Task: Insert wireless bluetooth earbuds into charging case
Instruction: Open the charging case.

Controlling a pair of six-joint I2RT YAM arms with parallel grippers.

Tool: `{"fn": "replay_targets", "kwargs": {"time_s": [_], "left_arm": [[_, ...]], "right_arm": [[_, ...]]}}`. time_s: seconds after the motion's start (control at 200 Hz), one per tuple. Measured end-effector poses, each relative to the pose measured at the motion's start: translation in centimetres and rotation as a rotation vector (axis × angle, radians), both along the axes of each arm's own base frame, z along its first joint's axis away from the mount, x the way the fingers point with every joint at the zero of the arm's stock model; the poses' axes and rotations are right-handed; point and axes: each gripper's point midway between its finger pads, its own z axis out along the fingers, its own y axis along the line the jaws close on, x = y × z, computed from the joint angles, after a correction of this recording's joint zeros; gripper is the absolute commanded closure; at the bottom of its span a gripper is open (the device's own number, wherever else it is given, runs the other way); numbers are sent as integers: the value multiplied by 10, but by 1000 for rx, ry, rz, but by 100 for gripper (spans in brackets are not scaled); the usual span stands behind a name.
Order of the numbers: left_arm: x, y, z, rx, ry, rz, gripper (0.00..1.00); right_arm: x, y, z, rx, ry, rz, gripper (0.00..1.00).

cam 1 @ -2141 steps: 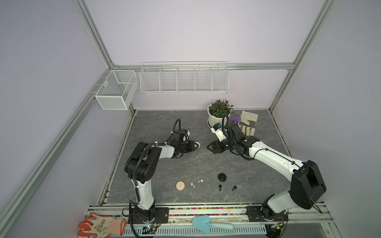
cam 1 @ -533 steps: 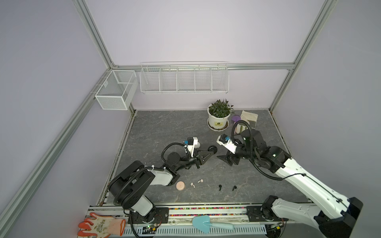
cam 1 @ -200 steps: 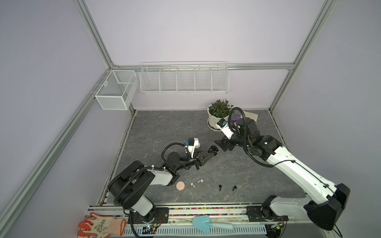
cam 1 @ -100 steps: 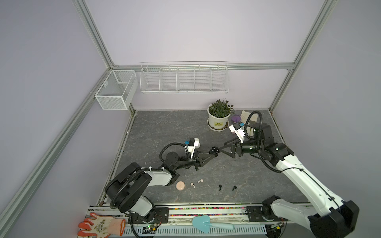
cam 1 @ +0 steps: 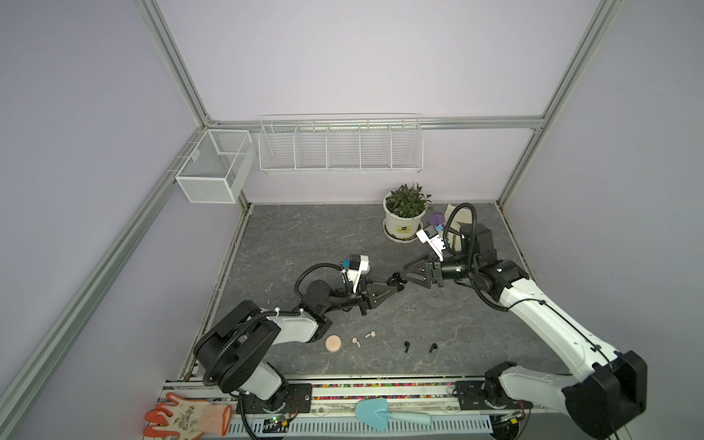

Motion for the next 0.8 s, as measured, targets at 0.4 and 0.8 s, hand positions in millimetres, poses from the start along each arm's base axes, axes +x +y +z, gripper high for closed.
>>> {"fn": "replay_targets", "kwargs": {"time_s": [0.4, 0.8], "left_arm": [[-2, 0, 2, -2, -1, -7, 100], [-1, 0, 4, -8, -3, -8, 100]], "right_arm": [[0, 4, -10, 14, 26, 35, 49], [0, 6, -13, 25, 30, 52, 53]]}}
